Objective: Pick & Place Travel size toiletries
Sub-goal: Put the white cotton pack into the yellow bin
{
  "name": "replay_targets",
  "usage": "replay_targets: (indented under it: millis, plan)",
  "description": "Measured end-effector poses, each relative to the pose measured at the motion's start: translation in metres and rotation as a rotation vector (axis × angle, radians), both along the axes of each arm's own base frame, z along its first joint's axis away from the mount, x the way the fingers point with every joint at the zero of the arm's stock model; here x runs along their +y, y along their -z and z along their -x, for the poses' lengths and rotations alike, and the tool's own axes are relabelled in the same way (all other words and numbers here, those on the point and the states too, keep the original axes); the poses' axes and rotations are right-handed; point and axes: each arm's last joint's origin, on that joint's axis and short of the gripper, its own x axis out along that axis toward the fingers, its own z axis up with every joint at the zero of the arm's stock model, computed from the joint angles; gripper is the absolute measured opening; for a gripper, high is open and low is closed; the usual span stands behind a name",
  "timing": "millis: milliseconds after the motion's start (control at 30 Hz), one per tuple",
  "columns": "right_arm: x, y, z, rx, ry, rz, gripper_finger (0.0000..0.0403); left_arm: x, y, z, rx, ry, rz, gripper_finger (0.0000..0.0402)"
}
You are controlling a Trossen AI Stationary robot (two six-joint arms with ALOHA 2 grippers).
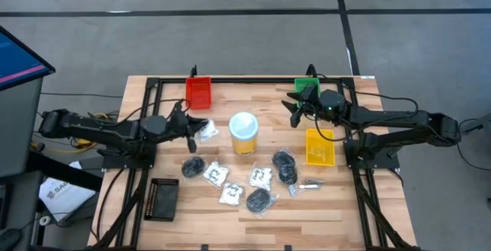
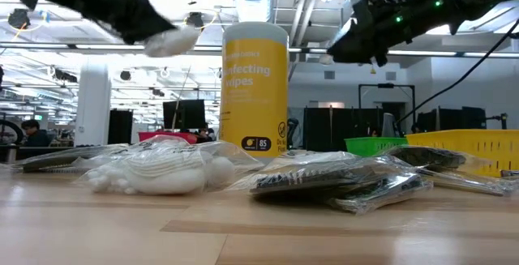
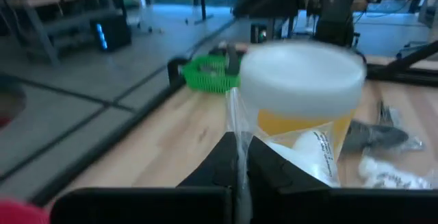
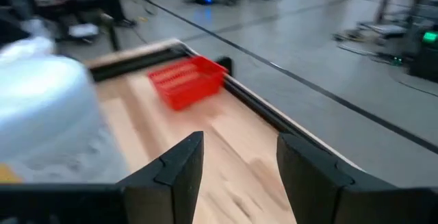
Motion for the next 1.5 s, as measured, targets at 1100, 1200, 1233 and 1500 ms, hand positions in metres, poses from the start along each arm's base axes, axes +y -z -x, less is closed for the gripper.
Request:
replay_targets:
  millis: [1100, 1200, 1233, 1500]
  plan:
    - [0.052, -0.043, -0.020, -0.230, -0.351, -0.026, 0.0175, -0.028, -0.077, -0.141, 0.209, 0.054, -0.444, 0.0005]
    - [0.056, -0.041, -0.023, -0.224, -0.369, -0.038, 0.0175, -0.031, -0.080, -0.149, 0.214, 0.061, -0.469, 0.0006]
    - [0.058, -0.040, -0.023, -0.217, -0.375, -0.043, 0.0175, -0.032, -0.081, -0.151, 0.219, 0.068, -0.485, 0.0005]
    - [0.068, -0.035, -0.034, -0.237, -0.419, -0.051, 0.0175, -0.041, -0.084, -0.171, 0.232, 0.092, -0.538, 0.0005]
